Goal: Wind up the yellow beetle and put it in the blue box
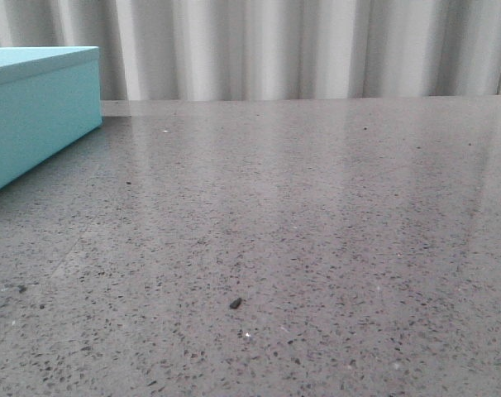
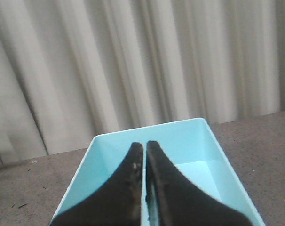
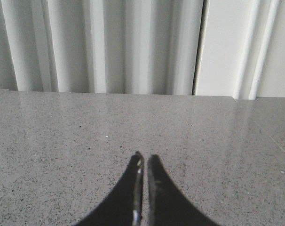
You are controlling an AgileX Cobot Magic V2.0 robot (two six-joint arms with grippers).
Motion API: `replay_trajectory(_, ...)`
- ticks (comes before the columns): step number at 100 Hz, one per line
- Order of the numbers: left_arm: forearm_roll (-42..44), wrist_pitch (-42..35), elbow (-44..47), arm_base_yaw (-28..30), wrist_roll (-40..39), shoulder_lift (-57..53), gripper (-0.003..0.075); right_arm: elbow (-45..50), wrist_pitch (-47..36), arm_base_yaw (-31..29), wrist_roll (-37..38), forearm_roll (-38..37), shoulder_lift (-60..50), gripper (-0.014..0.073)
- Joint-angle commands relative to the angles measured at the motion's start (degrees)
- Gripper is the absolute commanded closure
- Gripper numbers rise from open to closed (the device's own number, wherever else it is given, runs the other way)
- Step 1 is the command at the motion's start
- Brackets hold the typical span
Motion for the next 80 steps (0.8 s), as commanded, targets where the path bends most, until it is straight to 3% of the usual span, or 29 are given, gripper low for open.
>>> replay_trajectory(1, -2.76, -7.73, 2.5, 0.07, 0.08, -2.92, 0.0741, -1.39, -5.25, 0.09, -0.62, -0.89, 0.69, 0.0654)
replay_trajectory(40, -5.54, -7.34, 13.95, 0.07, 0.16, -26.04, 0.0741, -1.3, -0.83, 0.09, -0.62, -0.89, -2.53, 0.0654)
replay_trajectory(62, -5.54, -5.43, 14.41, 0.07, 0.16, -25.14, 0.0741, -0.59, -0.04, 0.09, -0.62, -0.89, -4.37, 0.0654)
replay_trajectory(80, -5.54, -4.91, 14.41, 0.07, 0.16, -25.14, 0.0741, 2.64, -5.58, 0.09, -0.52, -0.77, -4.37, 0.0654)
